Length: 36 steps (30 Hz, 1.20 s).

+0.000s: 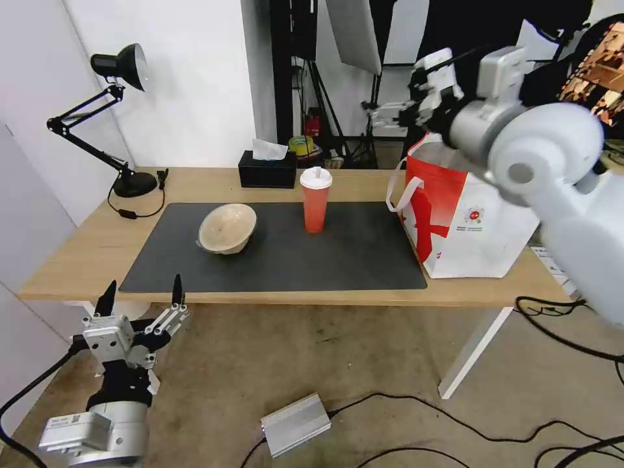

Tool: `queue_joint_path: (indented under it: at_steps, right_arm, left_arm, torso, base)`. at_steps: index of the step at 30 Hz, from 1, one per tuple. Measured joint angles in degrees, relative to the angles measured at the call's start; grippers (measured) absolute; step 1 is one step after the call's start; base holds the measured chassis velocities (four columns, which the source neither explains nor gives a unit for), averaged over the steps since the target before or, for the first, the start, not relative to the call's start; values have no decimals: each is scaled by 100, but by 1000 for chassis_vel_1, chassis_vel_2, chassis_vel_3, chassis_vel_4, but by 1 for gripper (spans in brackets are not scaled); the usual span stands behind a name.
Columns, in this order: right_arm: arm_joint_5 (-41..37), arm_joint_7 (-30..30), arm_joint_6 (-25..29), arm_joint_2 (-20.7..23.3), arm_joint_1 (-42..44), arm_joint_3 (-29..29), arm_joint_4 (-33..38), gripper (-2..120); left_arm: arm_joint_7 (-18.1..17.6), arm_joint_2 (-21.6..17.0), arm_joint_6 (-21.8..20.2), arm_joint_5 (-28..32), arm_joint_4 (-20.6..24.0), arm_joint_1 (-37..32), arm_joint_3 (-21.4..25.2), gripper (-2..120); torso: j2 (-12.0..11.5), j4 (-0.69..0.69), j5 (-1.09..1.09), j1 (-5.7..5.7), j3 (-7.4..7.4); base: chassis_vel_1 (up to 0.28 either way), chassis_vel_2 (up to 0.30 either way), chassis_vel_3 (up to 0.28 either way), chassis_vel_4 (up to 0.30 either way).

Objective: Pick up the trash from the table and place it into the takeout bag.

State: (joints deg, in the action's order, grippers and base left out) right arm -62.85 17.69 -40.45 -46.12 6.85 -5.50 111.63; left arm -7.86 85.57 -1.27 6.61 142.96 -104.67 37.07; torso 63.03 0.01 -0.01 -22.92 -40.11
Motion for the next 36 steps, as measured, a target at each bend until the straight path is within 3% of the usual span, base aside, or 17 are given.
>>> queue_joint_path:
  at_steps: [14, 18, 22, 29, 36]
  right_arm:
    - [586, 14, 786, 26, 1452, -111, 431, 100]
    - [1178, -27, 1772, -123, 2252, -113, 473, 100]
    - [1548, -30, 2298, -213, 2774, -72, 491, 100]
    - [2160, -59, 2711, -231, 3875, 386, 875, 100]
    - [2942, -338, 3159, -201, 5213, 1195, 1486, 100]
  left_arm:
    - [-5, -66, -2, -1, -47, -37, 67, 100]
    - [-5, -119, -4, -1, -92, -34, 40, 100]
    - [-10, -143, -5, -2, -102, -33, 45, 100]
    - [-19, -142, -5, -2, -117, -9, 52, 100]
    - [-20, -143, -5, -12, -120, -3, 37, 100]
  torso:
    - [0, -2, 1, 0, 0]
    - [0, -2, 2, 0, 0]
    - [0, -1, 1, 0, 0]
    - [0, -1, 1, 0, 1]
    - [0, -2, 1, 1, 1]
  base:
    - [0, 0, 0, 0]
    - [0, 0, 0, 0]
    - [0, 0, 0, 0]
    - [0, 0, 0, 0]
    - [0, 0, 0, 0]
